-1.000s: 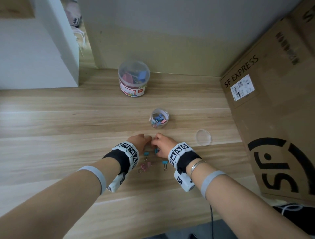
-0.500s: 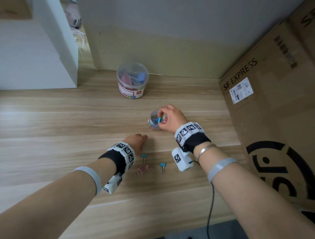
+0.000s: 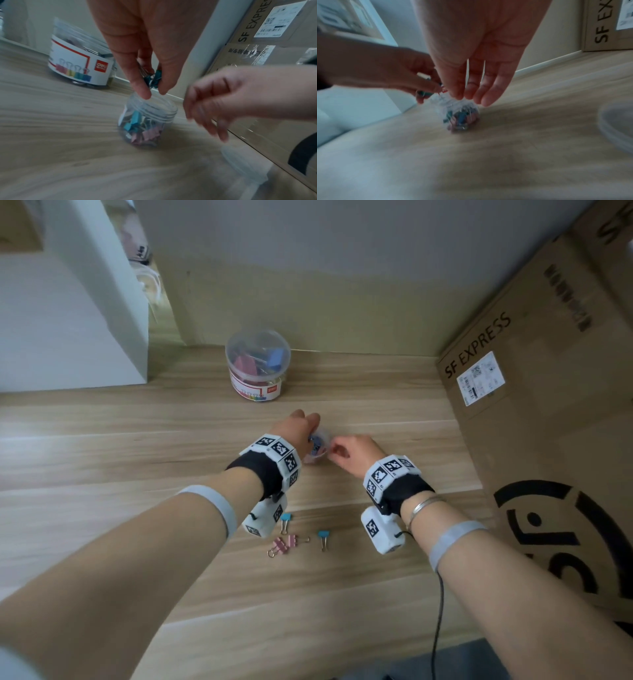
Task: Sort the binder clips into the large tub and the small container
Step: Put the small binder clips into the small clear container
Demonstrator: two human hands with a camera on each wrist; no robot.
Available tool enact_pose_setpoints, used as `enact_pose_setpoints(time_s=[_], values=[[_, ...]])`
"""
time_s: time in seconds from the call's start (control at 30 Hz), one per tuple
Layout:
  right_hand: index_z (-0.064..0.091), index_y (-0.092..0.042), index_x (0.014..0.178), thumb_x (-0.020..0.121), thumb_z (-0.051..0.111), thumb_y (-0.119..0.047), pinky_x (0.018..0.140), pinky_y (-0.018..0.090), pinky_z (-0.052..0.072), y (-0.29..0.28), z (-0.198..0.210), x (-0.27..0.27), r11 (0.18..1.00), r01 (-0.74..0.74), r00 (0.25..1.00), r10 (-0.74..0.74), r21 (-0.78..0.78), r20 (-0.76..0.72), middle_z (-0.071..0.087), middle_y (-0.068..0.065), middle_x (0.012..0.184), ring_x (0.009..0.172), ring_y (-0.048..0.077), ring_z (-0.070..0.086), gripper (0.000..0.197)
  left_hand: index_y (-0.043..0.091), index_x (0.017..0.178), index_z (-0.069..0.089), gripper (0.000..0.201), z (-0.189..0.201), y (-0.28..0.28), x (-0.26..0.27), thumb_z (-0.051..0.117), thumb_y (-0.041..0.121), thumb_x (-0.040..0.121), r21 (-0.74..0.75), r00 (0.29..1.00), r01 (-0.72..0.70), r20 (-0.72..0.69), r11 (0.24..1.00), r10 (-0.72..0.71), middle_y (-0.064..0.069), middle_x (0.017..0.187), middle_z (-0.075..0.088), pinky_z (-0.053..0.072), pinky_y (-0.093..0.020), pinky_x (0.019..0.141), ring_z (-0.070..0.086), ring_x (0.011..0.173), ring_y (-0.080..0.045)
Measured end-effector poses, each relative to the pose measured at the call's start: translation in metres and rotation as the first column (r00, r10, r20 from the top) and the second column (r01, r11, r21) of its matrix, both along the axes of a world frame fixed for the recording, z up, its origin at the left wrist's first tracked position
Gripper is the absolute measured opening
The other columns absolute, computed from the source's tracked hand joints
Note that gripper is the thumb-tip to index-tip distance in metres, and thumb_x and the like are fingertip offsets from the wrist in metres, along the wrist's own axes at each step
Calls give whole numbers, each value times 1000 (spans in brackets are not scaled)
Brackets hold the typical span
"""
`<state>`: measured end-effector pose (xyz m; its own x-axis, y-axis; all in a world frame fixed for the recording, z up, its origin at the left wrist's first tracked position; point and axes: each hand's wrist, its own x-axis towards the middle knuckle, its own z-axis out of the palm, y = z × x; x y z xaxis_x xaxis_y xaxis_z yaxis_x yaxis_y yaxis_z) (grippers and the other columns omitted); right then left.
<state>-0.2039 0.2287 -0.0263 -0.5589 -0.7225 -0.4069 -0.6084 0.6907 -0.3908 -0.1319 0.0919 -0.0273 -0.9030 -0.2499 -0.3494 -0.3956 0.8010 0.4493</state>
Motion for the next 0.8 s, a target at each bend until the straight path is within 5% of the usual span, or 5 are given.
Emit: enact_pose_setpoints(time_s=[0.13, 0.23, 0.5, 0.6, 0.8], values=[[64, -14, 113, 90, 56, -13, 88, 27, 46, 18, -8, 13, 983, -79, 992, 60, 165, 115, 67, 9, 112, 98, 22, 63, 24, 9, 119, 50, 35, -4, 4, -11, 59, 15, 86, 47, 1000, -14, 22, 999, 13, -15, 117, 49, 46, -34, 80, 58, 100, -35], [62, -17, 112, 84, 63, -15, 79, 23, 44, 25, -17, 23, 976, -122, 979, 87, 181, 186, 65, 6, 112, 88, 16, 56, 28, 15, 128, 50, 43, -6, 4, -9, 60, 19, 86, 50, 999, 2, 38, 999, -4, -14, 123, 54, 45, -32, 84, 56, 109, -33], [51, -16, 113, 64, 83, -22, 81, 38, 52, 24, -39, 60, 816, -480, 877, 438, 323, 197, 47, 8, 119, 99, 28, 55, 59, 8, 113, 59, 27, -3, 5, 31, 55, 20, 89, -1, 983, 76, -165, 997, -75, -14, 114, 62, 46, -37, 85, 58, 103, -35], [53, -13, 118, 76, 74, -18, 86, 37, 48, 20, -42, 62, 823, -461, 887, 436, 331, 151, 49, 10, 123, 107, 31, 54, 47, 14, 99, 57, 22, -7, 7, 52, 60, 31, 86, 21, 975, 216, 45, 976, -217, -8, 108, 63, 48, -34, 80, 58, 92, -26], [45, -14, 125, 80, 64, -29, 83, 38, 51, 16, -39, 71, 901, -346, 937, 318, 260, 146, 45, 5, 127, 103, 26, 57, 51, 24, 137, 32, 94, -33, 15, 86, 77, 54, 60, 19, 810, 401, 459, 916, -364, 1, 130, 41, 46, -42, 94, 38, 121, -24]])
